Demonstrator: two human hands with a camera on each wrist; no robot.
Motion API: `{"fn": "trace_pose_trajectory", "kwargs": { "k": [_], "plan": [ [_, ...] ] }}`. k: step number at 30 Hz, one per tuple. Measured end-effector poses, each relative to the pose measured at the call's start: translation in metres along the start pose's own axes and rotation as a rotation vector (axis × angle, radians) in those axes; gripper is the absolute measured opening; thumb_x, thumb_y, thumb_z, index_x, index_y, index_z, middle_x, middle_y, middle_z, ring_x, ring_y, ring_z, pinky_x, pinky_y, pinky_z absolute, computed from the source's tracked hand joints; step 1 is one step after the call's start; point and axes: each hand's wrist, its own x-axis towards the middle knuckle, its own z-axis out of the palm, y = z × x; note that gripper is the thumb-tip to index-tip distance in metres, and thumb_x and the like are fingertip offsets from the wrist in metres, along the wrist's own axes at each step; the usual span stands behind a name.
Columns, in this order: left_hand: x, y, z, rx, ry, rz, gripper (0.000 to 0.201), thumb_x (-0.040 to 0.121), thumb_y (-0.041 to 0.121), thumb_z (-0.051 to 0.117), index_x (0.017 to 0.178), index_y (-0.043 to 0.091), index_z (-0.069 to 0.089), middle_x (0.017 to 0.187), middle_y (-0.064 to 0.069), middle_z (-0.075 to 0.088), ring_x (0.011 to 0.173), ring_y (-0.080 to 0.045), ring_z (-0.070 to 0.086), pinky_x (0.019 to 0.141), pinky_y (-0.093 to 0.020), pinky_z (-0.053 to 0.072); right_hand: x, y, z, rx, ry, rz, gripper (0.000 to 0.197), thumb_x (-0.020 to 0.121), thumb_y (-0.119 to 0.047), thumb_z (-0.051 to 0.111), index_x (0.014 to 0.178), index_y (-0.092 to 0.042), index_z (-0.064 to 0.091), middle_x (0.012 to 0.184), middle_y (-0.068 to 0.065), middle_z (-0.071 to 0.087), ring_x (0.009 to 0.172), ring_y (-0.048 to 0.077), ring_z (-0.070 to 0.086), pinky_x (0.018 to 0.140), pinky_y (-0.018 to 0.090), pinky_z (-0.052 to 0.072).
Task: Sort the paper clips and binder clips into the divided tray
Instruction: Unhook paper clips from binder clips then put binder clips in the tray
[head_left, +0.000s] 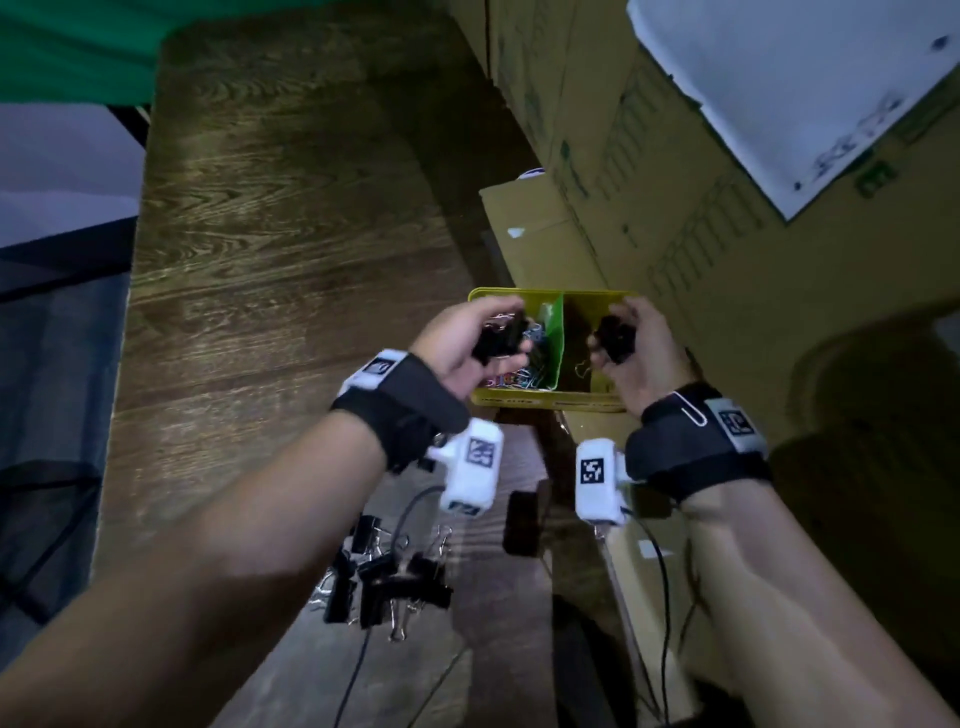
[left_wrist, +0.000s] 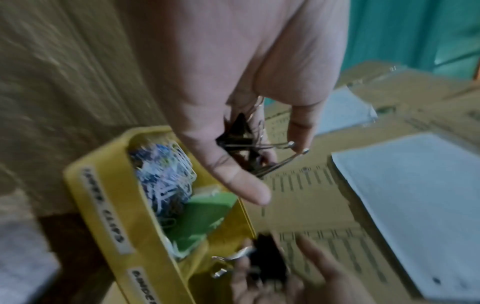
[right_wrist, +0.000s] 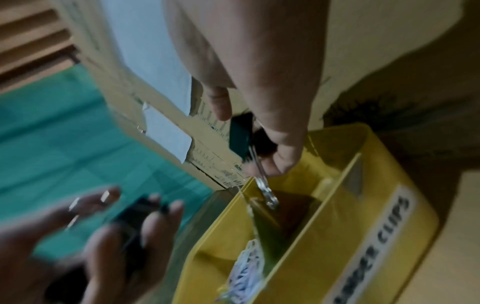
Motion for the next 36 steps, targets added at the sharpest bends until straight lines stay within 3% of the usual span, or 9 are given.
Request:
{"fn": "trace_pose_trajectory", "kwargs": {
  "k": [4, 8, 13, 16, 23, 27, 30, 33, 36],
  "plan": [
    [0.030, -0.002, 0.052, 0.157, 0.069, -0.051, 0.027, 0.087, 0.024, 0.061, 0.108, 0.006, 0.059, 0.092, -0.011, 0.061, 0.079, -0.022, 0.062, 0.064, -0.033, 0.059, 0.008, -0.006, 0.004, -0.309, -0.032, 0.014, 0.017, 0.094, -0.037, 0.048, 0.095, -0.022, 0.056, 0.100, 0.001, 0.062, 0.096, 0.021, 0.058, 0.086, 0.032, 0.047],
    [0.042, -0.007, 0.073, 0.220, 0.036, -0.067, 0.035, 0.086, 0.025, 0.062, 0.111, 0.001, 0.058, 0.110, -0.021, 0.064, 0.098, -0.033, 0.064, 0.083, -0.052, 0.054, 0.018, -0.005, -0.012, -0.770, 0.110, -0.283, 0.036, 0.082, -0.038, 0.046, 0.107, -0.021, 0.067, 0.116, 0.010, 0.066, 0.106, 0.030, 0.060, 0.097, 0.044, 0.047],
    [0.030, -0.004, 0.064, 0.331, 0.043, 0.016, 0.032, 0.090, 0.027, 0.057, 0.117, 0.010, 0.055, 0.103, -0.005, 0.060, 0.093, -0.022, 0.057, 0.074, -0.033, 0.052, 0.025, 0.013, -0.032, -1.029, 0.234, -0.433, 0.042, 0.091, -0.014, 0.048, 0.132, -0.015, 0.049, 0.129, 0.017, 0.055, 0.122, 0.035, 0.048, 0.103, 0.042, 0.039],
    [0.013, -0.004, 0.029, 0.337, 0.066, 0.068, 0.024, 0.090, 0.023, 0.057, 0.111, 0.011, 0.060, 0.098, -0.004, 0.061, 0.088, -0.020, 0.060, 0.075, -0.034, 0.053, 0.023, 0.025, -0.030, -1.013, 0.152, -0.218, 0.053, 0.093, -0.010, 0.044, 0.144, -0.017, 0.030, 0.133, 0.016, 0.051, 0.121, 0.035, 0.048, 0.096, 0.036, 0.039],
    [-0.061, -0.020, -0.095, 0.355, 0.142, 0.023, 0.018, 0.082, 0.017, 0.062, 0.093, 0.003, 0.064, 0.072, -0.009, 0.064, 0.062, -0.019, 0.060, 0.052, -0.024, 0.050, 0.008, 0.050, 0.018, -1.105, -0.009, -0.198, 0.050, 0.089, 0.002, 0.041, 0.136, -0.015, 0.039, 0.124, 0.014, 0.055, 0.115, 0.034, 0.052, 0.092, 0.035, 0.041],
    [-0.097, -0.051, -0.167, 0.702, 0.220, -0.082, 0.005, 0.083, 0.006, 0.063, 0.082, 0.008, 0.068, 0.074, -0.012, 0.066, 0.060, -0.017, 0.062, 0.049, -0.022, 0.048, -0.006, 0.077, 0.052, -1.170, -0.137, -0.212, 0.059, 0.087, -0.002, 0.045, 0.142, -0.018, 0.030, 0.120, 0.020, 0.058, 0.111, 0.037, 0.055, 0.094, 0.040, 0.045],
    [-0.112, -0.075, -0.208, 0.928, 0.241, -0.102, 0.022, 0.082, -0.004, 0.057, 0.078, 0.016, 0.067, 0.068, -0.008, 0.065, 0.058, -0.022, 0.057, 0.045, -0.023, 0.045, -0.017, 0.094, 0.070, -1.239, -0.192, -0.209, 0.065, 0.088, -0.005, 0.047, 0.146, -0.017, 0.020, 0.126, 0.022, 0.054, 0.114, 0.038, 0.053, 0.093, 0.038, 0.044],
    [-0.118, -0.095, -0.225, 1.058, 0.331, -0.028, 0.027, 0.081, -0.004, 0.053, 0.086, 0.020, 0.065, 0.069, 0.008, 0.063, 0.055, -0.013, 0.054, 0.048, -0.014, 0.043, -0.030, 0.109, 0.083, -1.293, -0.215, -0.217, 0.065, 0.089, -0.005, 0.048, 0.146, -0.014, 0.017, 0.126, 0.022, 0.054, 0.113, 0.038, 0.055, 0.092, 0.039, 0.045],
    [-0.121, -0.111, -0.226, 1.162, 0.331, 0.069, 0.050, 0.074, -0.006, 0.056, 0.116, 0.021, 0.059, 0.098, -0.002, 0.058, 0.076, -0.012, 0.055, 0.073, -0.016, 0.045, -0.038, 0.118, 0.086, -1.202, -0.306, -0.196, 0.059, 0.094, -0.011, 0.044, 0.147, -0.019, 0.021, 0.137, 0.015, 0.048, 0.124, 0.034, 0.047, 0.100, 0.037, 0.039]
  ]
}}
